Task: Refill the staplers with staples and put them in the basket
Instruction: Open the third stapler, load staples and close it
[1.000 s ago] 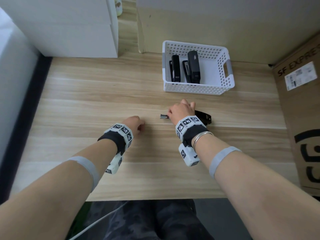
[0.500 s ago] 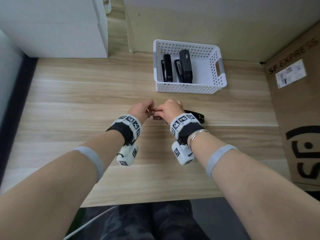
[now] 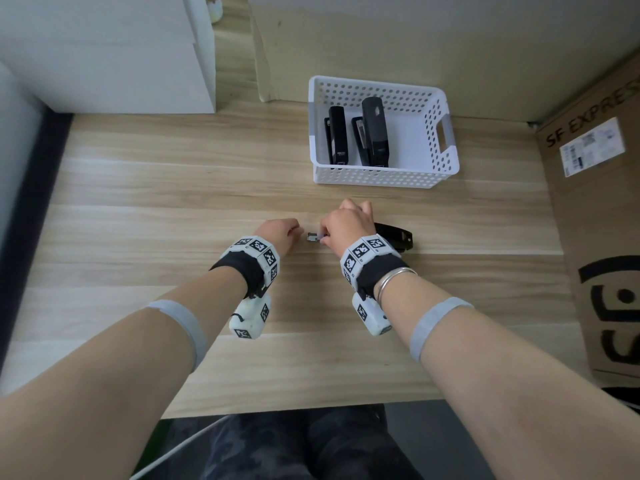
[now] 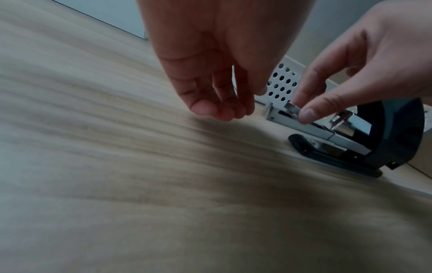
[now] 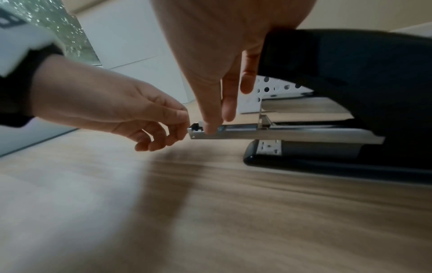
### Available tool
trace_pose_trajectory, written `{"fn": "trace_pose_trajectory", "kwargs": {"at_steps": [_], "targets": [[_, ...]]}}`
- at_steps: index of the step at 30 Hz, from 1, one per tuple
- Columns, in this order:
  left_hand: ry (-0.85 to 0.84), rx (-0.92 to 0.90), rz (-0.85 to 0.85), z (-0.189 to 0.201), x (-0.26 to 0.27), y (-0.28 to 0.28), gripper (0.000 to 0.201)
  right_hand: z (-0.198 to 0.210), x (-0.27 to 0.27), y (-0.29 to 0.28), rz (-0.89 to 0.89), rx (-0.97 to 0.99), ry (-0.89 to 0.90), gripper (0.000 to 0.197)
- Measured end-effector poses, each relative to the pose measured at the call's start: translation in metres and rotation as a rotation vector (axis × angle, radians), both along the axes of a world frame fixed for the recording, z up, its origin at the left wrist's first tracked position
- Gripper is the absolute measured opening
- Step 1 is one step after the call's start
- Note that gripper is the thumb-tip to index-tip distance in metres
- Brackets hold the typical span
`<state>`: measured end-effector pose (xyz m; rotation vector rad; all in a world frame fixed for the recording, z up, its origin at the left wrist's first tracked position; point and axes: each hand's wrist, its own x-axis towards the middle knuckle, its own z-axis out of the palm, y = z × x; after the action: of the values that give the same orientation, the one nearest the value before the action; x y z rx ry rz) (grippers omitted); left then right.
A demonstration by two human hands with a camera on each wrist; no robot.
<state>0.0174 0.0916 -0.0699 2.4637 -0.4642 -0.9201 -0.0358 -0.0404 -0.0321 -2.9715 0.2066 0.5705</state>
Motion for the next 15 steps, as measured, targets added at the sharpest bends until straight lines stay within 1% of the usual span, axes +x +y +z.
{"fn": "trace_pose_trajectory", "kwargs": {"at_steps": [7,15], "targets": [[0.048,-0.008,-0.019,-0.0006,-0.0031,-0.0002,0.033,0.0006,0.0064,0.0045,0.045,-0.056,0.022,0.016],[0.054,-0.017,-0.012,-0.0001,-0.0043,-0.0042,0.031,-0.0043,0.0055,0.0030,0.057,-0.034,-0.010,0.020]]}}
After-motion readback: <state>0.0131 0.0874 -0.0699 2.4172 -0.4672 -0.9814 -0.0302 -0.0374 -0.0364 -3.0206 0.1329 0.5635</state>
